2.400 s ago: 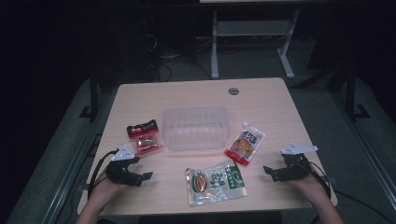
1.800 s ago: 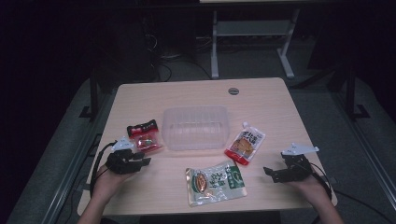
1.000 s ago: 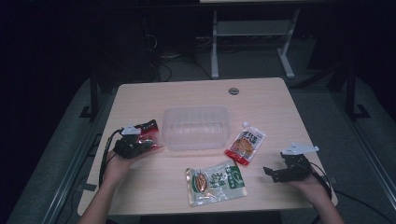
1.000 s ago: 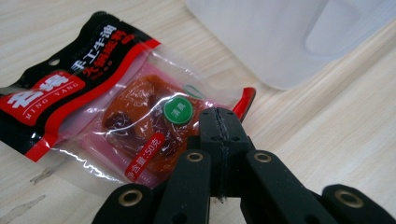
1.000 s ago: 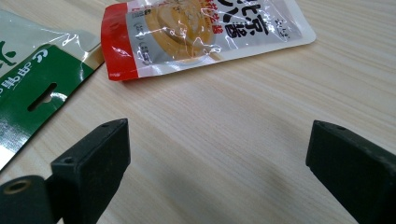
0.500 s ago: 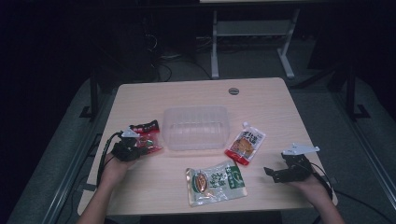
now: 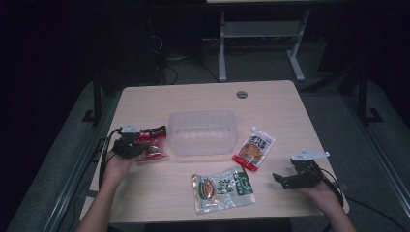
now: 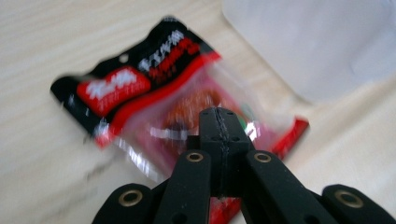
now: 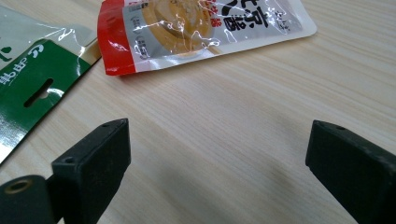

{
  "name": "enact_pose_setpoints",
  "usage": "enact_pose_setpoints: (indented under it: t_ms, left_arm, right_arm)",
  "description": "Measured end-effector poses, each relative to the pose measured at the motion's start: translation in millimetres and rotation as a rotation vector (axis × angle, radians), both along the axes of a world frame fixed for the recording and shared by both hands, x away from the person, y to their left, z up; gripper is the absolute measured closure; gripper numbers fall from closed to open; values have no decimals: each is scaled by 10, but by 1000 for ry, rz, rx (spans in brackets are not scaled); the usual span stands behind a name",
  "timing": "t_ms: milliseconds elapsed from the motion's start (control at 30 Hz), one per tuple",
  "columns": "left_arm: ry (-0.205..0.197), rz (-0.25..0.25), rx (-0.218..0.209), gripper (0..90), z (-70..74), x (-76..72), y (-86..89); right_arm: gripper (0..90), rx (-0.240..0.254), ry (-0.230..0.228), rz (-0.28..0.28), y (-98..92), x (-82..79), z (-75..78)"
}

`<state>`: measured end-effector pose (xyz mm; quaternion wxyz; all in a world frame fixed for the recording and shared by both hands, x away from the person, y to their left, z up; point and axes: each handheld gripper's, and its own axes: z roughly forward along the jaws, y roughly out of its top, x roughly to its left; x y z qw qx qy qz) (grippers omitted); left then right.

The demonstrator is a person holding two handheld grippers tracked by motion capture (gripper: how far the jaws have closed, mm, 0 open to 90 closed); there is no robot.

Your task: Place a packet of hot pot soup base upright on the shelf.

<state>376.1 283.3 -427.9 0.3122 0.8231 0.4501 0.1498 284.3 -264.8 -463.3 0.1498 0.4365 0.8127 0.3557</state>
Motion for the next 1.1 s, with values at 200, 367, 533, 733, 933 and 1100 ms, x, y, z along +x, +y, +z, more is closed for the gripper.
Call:
enact_pose_setpoints:
  t_ms: [200,367,533,733,933,1100]
  left_arm:
    - [-1,23,36,898,-53,255,-141]
    - [16,58,35,898,-110,364,-162]
    - [27,74,-4,899,-143,357,-100]
    - [50,70,-35,899,-145,318,-29]
    - [75,38,-33,899,-126,208,5]
    - [94,10,-42,899,-120,133,-3]
  right_arm:
    - [62,0,5,-2,-13,-4,-4]
    - [62,2,8,-7,-28,3,-3]
    - [62,-3,7,0,-15,-8,-7]
    - [62,-4,12,-2,-9,-8,-1]
    - [62,-1,13,-2,-24,-5,-4]
    - [62,-4,8,2,-27,-7,-4]
